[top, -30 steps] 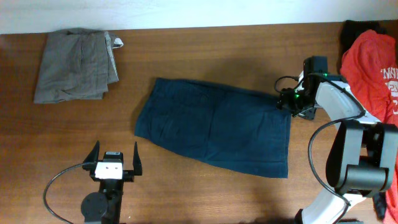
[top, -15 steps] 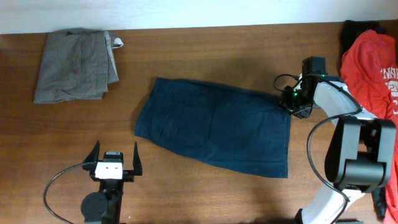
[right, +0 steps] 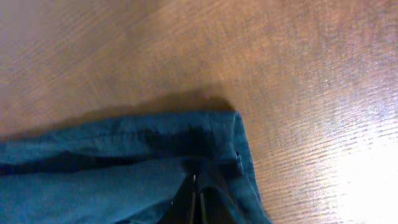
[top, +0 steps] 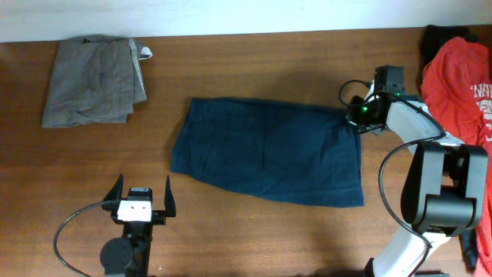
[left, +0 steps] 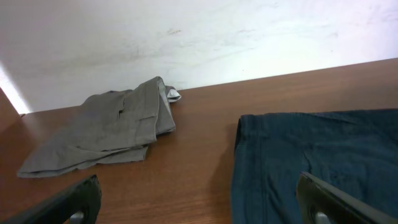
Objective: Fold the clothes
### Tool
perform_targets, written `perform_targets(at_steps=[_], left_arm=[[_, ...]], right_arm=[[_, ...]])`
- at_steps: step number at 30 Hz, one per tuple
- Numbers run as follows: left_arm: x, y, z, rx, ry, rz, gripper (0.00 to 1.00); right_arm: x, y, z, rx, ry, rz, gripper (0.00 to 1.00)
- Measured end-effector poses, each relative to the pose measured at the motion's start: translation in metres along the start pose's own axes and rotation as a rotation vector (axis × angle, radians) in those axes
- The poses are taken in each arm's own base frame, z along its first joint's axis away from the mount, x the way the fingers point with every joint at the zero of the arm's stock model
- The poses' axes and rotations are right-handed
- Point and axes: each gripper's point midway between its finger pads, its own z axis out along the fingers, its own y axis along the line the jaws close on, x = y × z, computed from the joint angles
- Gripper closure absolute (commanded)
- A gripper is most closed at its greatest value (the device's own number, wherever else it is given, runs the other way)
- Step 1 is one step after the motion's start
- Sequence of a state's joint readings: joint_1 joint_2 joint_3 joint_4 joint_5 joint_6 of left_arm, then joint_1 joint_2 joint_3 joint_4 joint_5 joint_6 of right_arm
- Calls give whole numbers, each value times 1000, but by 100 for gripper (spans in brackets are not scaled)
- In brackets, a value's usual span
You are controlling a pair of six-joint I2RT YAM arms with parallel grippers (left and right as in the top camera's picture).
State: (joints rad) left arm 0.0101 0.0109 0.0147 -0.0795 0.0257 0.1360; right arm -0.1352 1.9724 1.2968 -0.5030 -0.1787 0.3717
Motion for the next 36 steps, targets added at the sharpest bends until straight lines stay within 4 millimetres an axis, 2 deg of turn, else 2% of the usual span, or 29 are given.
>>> perform_targets(at_steps=[5,6,8,12,13,15,16,20,24,27,32,34,35,36], left_arm=[[0,0,0,0,0,0,1],[0,0,0,0,0,0,1],[0,0,0,0,0,0,1],[0,0,0,0,0,0,1],[0,0,0,0,0,0,1],[0,0,0,0,0,0,1],[0,0,0,0,0,0,1],[0,0,0,0,0,0,1],[0,0,0,0,0,0,1],[0,0,0,0,0,0,1],[0,0,0,0,0,0,1],[0,0,0,0,0,0,1],[0,0,0,0,0,0,1],[0,0,0,0,0,0,1]], right_arm=[[-30,12,-1,-49,-125,-7,96],[-35,14,-2,-59,-147,-3,93],[-41,17,-3,-70,-171,7,87],[-45,19,-4,-81,-187,27,86],[-45,19,-4,-86,-185,29,83],[-44,22,-4,-101,-178,33,55],[-43,24,-4,-110,-169,33,50],[-38,27,-8,-113,-121,32,45],[-48,35,-30,-102,-90,9,37],[-61,45,-57,-93,-87,-6,31],[-72,50,-99,-49,-78,-7,28],[-72,49,-114,-22,-75,-4,16],[-71,46,-120,-1,-71,-8,1],[-66,41,-125,33,-55,-1,1]])
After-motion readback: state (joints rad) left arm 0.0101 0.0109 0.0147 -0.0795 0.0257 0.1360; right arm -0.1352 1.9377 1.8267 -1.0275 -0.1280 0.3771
